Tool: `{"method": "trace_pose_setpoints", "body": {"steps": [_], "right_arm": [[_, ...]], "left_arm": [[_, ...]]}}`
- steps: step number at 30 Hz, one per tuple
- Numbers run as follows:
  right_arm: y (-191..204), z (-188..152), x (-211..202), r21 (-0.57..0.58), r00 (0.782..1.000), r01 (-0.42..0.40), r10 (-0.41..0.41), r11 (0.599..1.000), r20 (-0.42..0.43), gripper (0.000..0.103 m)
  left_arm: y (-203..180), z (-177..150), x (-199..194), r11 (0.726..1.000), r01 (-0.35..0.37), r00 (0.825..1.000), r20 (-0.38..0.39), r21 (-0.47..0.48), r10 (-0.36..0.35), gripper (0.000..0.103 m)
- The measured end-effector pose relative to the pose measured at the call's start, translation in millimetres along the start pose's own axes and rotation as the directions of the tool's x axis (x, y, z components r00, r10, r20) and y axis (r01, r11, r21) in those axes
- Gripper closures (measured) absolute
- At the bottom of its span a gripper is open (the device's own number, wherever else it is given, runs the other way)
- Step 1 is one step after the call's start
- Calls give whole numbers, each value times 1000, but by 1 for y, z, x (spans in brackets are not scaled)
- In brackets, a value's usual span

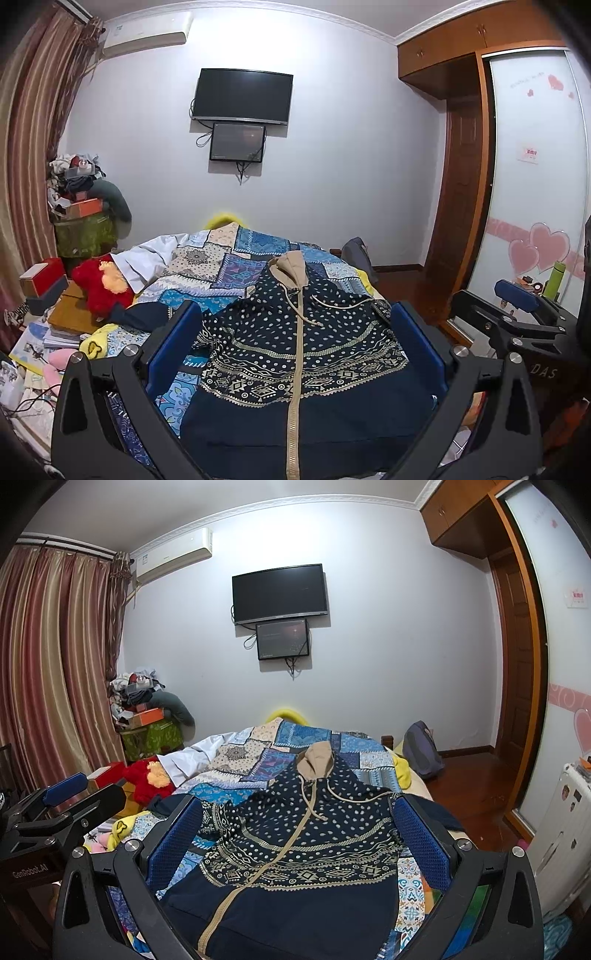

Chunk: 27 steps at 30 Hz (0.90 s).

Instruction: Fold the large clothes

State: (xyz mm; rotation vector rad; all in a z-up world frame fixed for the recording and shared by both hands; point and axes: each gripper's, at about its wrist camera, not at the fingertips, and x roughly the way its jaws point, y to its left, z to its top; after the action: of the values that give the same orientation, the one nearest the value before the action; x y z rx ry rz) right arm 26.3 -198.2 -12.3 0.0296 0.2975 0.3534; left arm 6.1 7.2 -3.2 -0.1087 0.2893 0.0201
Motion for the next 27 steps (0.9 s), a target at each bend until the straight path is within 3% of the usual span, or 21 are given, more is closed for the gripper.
{"method": "trace_pose_setpoints", "body": {"steps": [27], "right_arm": [[0,1,0,0,1000,0,0,1000,0,0]], "left_arm": [[-1,-1,-1,1000,1,1000,-1,0,-1,0]]}}
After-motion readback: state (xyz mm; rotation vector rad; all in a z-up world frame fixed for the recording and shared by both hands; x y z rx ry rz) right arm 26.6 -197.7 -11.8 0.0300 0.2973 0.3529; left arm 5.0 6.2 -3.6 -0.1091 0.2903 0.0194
